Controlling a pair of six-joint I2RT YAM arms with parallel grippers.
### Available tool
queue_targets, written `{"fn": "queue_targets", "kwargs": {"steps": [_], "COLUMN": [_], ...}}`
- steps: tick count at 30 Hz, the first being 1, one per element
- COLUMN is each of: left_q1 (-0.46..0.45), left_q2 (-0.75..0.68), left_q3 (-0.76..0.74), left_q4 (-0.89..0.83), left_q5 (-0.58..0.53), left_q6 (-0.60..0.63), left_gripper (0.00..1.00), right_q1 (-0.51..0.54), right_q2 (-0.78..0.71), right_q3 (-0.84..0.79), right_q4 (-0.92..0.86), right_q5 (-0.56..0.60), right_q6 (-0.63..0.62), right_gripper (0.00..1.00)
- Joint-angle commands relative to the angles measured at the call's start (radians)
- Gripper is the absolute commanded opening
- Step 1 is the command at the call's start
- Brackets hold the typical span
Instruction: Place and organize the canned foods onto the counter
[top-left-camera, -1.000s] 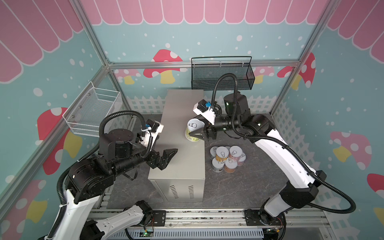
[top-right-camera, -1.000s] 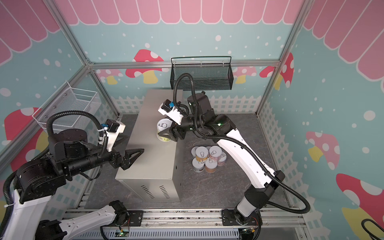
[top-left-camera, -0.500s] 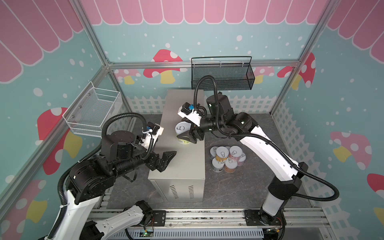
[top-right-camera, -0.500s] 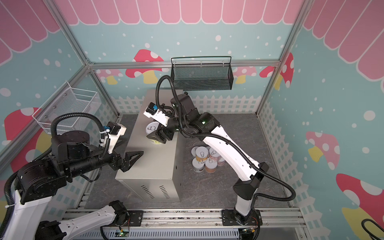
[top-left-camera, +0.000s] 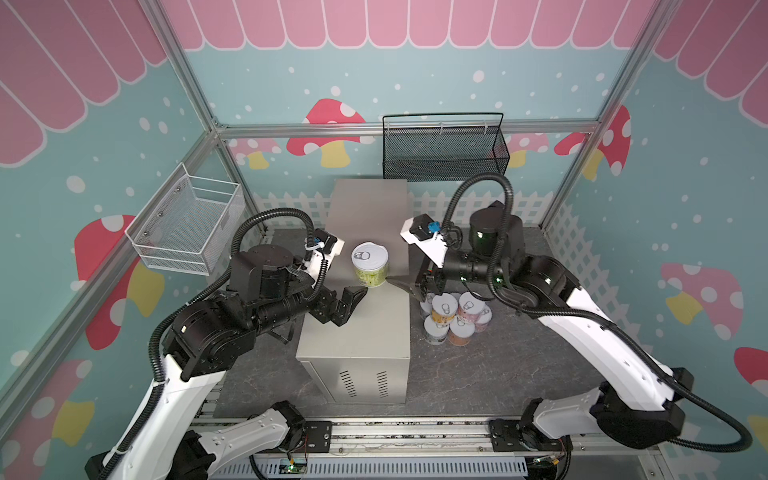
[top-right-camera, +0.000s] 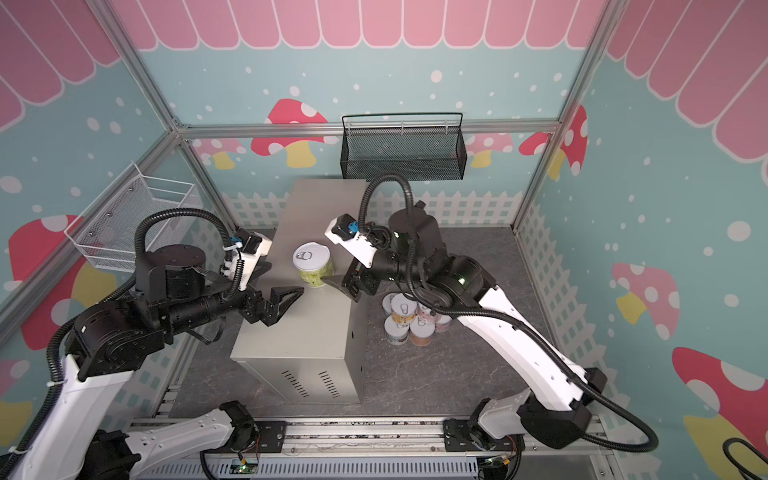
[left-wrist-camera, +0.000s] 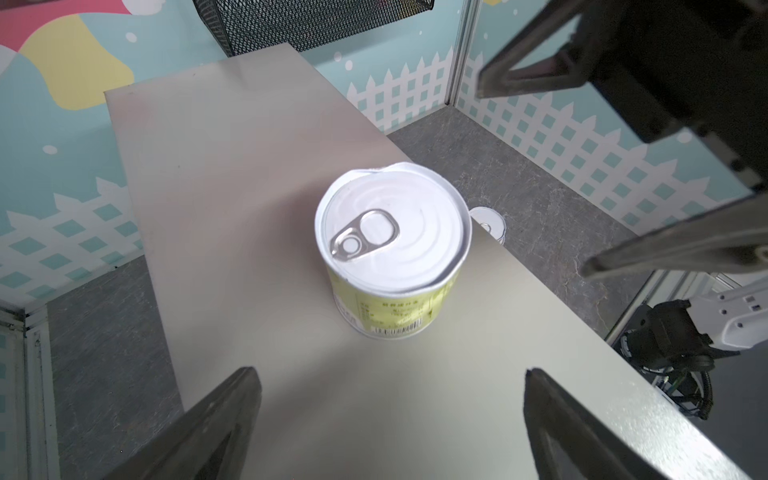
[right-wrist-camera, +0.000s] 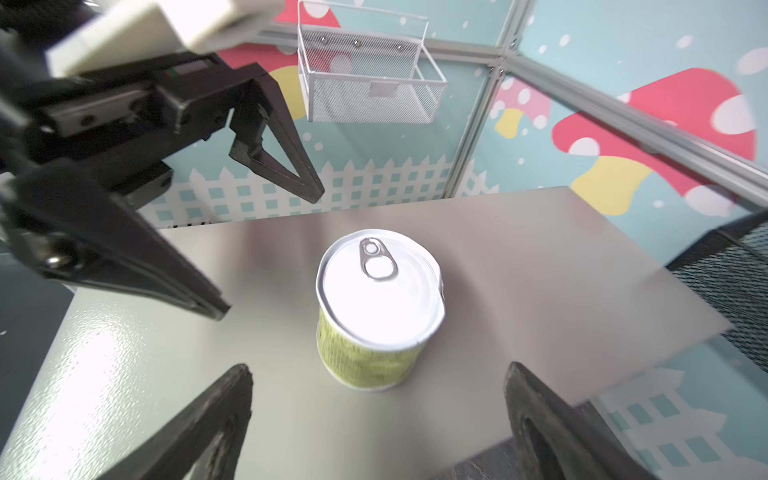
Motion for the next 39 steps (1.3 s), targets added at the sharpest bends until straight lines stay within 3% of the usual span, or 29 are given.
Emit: {"fn": "queue_targets", "kwargs": {"steps": [1,6,13,18,25,39], "left_q1": [-0.004,-0.003,-0.003,-0.003,0.000,0.088], "left_q2": [0.018,0.078,0.131,0.145,0.179,0.286], "left_q3": [-0.003,0.024,0.039,0.039,0.070,0.154], "left_q4": [0.077,0.103,0.137,0.164,0.176,0.280], "left_q5": [-0.020,-0.014,-0.012,-0.007,-0.006,-0.013], "left_q6": [0.017,0.028,0.046,0.060,0.083,0.128], "left_gripper": [0.98,0.92,0.84,0.77,0.58,0.51], "right_q1": [0.007,0.007,0.007,0.007,0.007,0.007], "right_q2": [-0.136,-0.301,-0.472,-0.504,-0.507,-0.559], "right_q3": [-0.160,-0.362,-0.579,-0.646,-0.683,-0.755], "right_q4": [0.110,0.169,0.255,0.282,0.298,0.309], "right_q5": [0.064,0.089,0.021,0.017,0.052,0.104], "right_q6": [0.020,0.030,0.031,0.043,0.055,0.068], "right_gripper": [0.97,0.98,0.99,0.99,0.99,0.99]}}
